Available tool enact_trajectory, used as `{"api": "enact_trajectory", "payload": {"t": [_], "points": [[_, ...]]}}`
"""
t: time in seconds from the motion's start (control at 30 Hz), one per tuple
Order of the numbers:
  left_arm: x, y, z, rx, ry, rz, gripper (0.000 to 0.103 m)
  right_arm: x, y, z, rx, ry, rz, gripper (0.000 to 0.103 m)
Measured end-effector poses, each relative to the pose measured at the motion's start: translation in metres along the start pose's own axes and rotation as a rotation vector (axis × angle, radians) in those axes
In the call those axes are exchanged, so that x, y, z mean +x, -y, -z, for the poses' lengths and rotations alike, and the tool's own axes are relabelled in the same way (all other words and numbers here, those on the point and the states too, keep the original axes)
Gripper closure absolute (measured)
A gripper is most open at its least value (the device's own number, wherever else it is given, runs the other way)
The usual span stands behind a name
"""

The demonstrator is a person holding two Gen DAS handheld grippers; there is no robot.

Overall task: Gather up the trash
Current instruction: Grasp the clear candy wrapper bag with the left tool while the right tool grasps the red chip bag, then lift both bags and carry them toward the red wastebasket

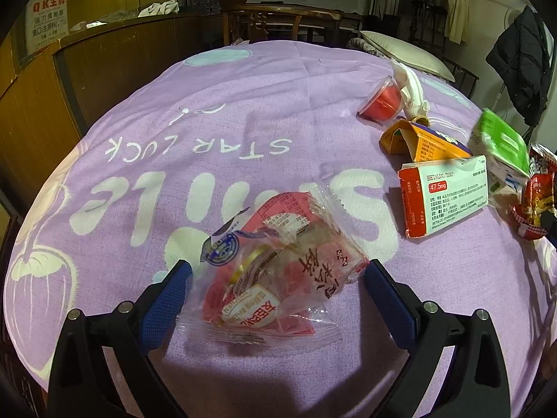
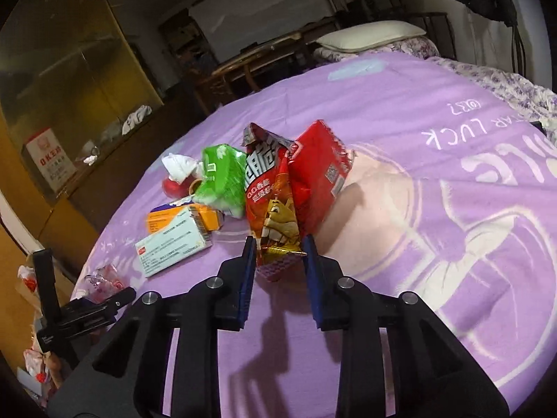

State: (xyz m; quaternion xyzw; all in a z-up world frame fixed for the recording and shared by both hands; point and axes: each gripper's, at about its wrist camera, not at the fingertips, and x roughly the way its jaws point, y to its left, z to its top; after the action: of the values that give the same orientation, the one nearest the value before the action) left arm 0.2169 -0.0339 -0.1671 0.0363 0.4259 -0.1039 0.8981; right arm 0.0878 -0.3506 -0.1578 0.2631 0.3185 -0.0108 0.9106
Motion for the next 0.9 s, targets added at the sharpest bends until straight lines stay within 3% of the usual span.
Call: {"api": "enact_trajectory", "payload": {"t": [0.13, 0.2, 0.27, 0.3, 0.37, 0.4, 0.53, 0.7, 0.77, 0.9], "points": [[0.0, 0.0, 0.001, 0.001, 0.0, -0.001, 0.006, 0.006, 0.0, 0.0, 0.003, 0.008, 0.052, 0.034], [0.0, 0.0, 0.001, 0.001, 0.0, 0.0, 0.006, 0.008, 0.006, -0.004, 0.029, 0.025, 0.095, 0.025], [0.0, 0.0, 0.001, 0.0, 0.001, 0.001, 0.006, 0.01, 0.02, -0.007, 0.104, 0.027, 0.093, 0.024], [0.0, -0.001, 0.001, -0.001, 0.002, 0.002, 0.006, 0.013, 0.028, -0.007, 0.143, 0.012, 0.07, 0.027], [-0.001, -0.002, 0.001, -0.006, 0.005, 0.009, 0.006, 0.014, 0.035, -0.006, 0.168, 0.013, 0.022, 0.063], [-0.002, -0.003, 0.002, -0.011, 0.009, 0.015, 0.006, 0.012, 0.035, -0.004, 0.17, 0.023, 0.002, 0.069], [-0.008, -0.014, 0.004, -0.06, 0.046, 0.064, 0.012, 0.012, 0.009, 0.001, 0.039, 0.029, 0.02, 0.069], [-0.014, -0.014, 0.007, -0.052, 0.074, 0.059, 0.041, 0.014, 0.001, 0.001, -0.008, 0.014, 0.039, 0.066], [-0.018, -0.012, 0.008, -0.041, 0.083, 0.071, 0.047, 0.014, 0.003, 0.001, 0.004, 0.007, 0.034, 0.066], [-0.032, -0.01, 0.01, -0.046, 0.102, 0.119, 0.049, 0.012, 0.002, 0.003, -0.005, 0.016, 0.022, 0.068]]}}
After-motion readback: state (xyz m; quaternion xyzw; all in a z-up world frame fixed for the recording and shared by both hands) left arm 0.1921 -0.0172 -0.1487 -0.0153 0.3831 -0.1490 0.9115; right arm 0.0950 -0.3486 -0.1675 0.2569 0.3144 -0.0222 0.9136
